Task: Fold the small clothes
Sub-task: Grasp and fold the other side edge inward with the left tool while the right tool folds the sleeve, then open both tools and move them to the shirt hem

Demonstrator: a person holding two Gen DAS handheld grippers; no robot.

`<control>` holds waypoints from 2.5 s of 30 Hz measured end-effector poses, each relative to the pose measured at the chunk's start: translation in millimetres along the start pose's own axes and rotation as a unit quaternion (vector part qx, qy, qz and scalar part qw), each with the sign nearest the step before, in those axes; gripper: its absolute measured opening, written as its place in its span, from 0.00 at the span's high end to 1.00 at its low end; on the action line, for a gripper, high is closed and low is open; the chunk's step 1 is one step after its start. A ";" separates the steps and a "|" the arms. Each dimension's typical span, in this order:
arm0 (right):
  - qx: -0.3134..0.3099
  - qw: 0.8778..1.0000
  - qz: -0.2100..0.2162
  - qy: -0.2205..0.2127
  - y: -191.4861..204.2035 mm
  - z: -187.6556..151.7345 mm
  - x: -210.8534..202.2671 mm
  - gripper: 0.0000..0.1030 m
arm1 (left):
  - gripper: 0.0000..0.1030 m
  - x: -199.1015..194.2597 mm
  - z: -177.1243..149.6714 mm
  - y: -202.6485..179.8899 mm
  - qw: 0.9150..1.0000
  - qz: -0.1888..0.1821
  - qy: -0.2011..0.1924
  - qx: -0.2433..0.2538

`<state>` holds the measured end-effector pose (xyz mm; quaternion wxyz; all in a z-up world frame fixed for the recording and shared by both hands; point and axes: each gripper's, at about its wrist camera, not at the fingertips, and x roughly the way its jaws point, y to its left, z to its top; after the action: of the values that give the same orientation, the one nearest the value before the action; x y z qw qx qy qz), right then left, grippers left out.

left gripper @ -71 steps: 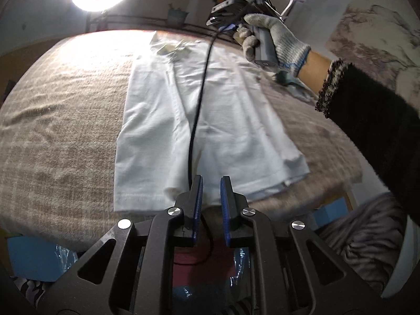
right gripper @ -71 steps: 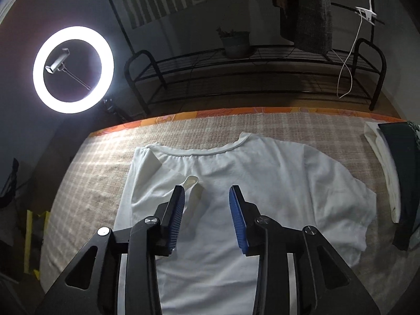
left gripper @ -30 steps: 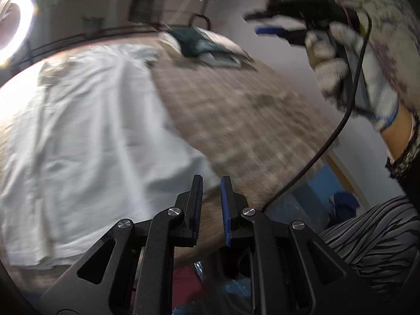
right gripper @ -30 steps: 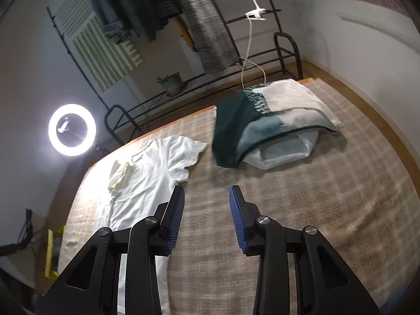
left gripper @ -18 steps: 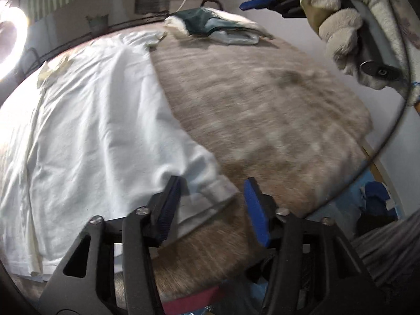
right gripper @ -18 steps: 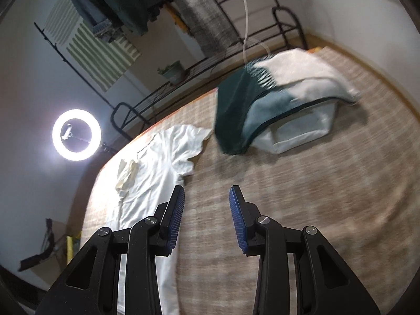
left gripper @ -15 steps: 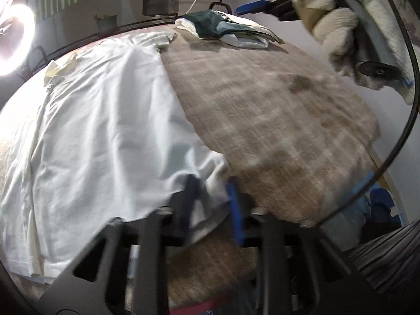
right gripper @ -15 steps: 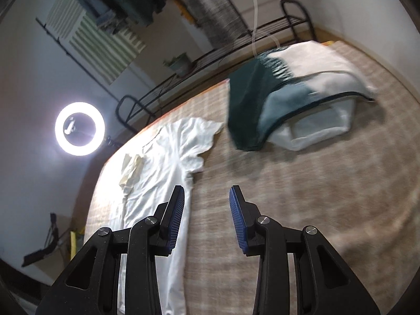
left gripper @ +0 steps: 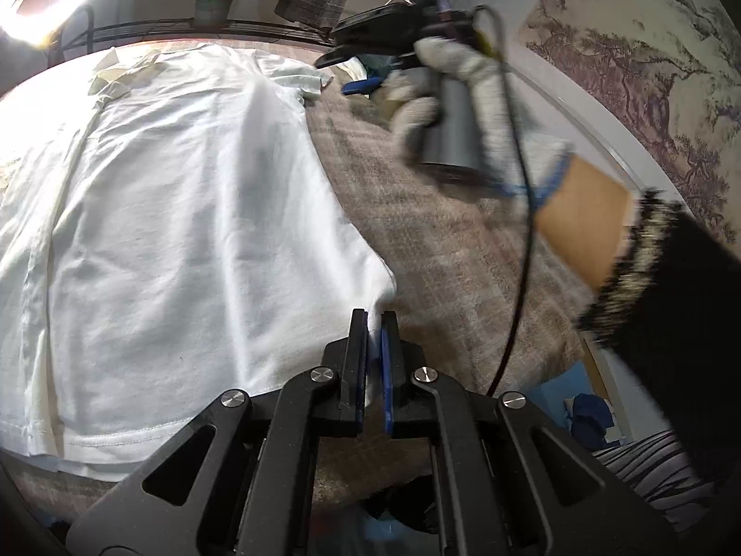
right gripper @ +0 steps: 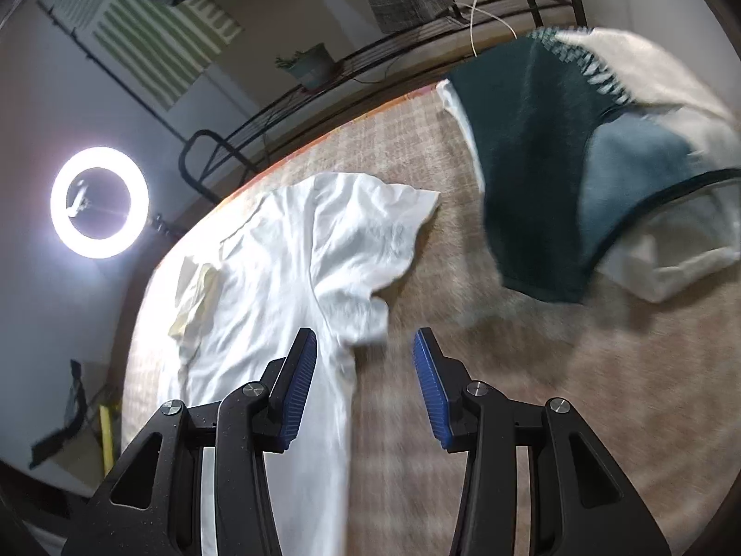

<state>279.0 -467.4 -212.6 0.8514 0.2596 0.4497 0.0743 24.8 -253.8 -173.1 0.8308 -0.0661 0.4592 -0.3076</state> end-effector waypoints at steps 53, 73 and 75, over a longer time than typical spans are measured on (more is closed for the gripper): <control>-0.270 0.959 -0.070 0.051 216.6 -26.6 159.1 0.92 | 0.97 -52.4 -50.4 130.4 0.975 0.030 -0.033 -0.216; -0.016 0.999 0.031 -0.012 100.7 69.6 112.6 0.65 | 0.90 -119.4 -62.2 163.3 0.970 0.057 -0.065 -0.225; -0.028 0.999 0.022 -0.005 106.0 74.0 121.0 0.65 | 0.90 -119.1 -60.2 169.2 0.968 0.055 -0.071 -0.236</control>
<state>420.6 -361.1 -212.5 0.8590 0.2457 0.4370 0.1041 6.3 -39.6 -187.7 0.8378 -0.2569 0.4613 -0.1390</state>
